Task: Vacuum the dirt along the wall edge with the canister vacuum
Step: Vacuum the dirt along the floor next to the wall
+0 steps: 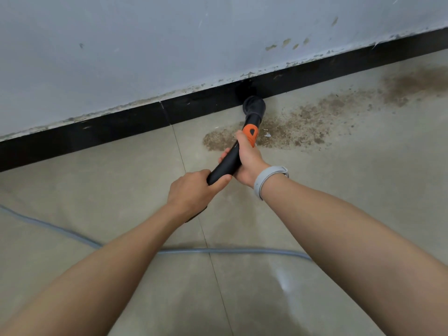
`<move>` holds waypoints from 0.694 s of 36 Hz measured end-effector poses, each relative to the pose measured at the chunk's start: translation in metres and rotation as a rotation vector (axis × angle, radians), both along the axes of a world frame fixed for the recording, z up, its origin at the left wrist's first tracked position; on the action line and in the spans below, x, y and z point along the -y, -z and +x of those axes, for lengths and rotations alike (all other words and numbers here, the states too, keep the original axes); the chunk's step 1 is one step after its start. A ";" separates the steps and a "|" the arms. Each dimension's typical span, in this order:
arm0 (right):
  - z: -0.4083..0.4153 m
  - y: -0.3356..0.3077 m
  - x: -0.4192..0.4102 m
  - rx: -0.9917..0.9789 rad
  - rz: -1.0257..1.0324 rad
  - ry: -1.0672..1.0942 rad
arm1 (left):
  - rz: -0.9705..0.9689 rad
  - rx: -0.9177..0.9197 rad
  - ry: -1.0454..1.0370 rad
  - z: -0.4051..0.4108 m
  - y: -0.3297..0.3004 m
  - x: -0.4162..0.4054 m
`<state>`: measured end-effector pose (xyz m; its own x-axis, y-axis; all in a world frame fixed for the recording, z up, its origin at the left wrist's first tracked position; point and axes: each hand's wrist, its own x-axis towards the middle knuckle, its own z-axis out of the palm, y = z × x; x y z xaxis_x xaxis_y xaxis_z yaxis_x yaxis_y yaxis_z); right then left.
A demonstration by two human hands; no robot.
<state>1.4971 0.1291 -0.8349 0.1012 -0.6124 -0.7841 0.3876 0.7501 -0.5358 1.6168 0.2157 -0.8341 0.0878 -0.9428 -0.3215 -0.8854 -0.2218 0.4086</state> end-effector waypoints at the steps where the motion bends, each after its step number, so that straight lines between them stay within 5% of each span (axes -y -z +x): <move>1: -0.002 0.000 0.003 0.005 0.000 0.011 | 0.007 -0.001 0.012 -0.001 -0.001 0.005; 15: -0.065 0.009 0.071 -0.076 -0.035 0.167 | 0.012 0.044 0.215 -0.055 0.000 0.089; 25: -0.088 0.006 0.075 -0.073 -0.014 0.131 | -0.011 0.020 0.161 -0.079 0.003 0.089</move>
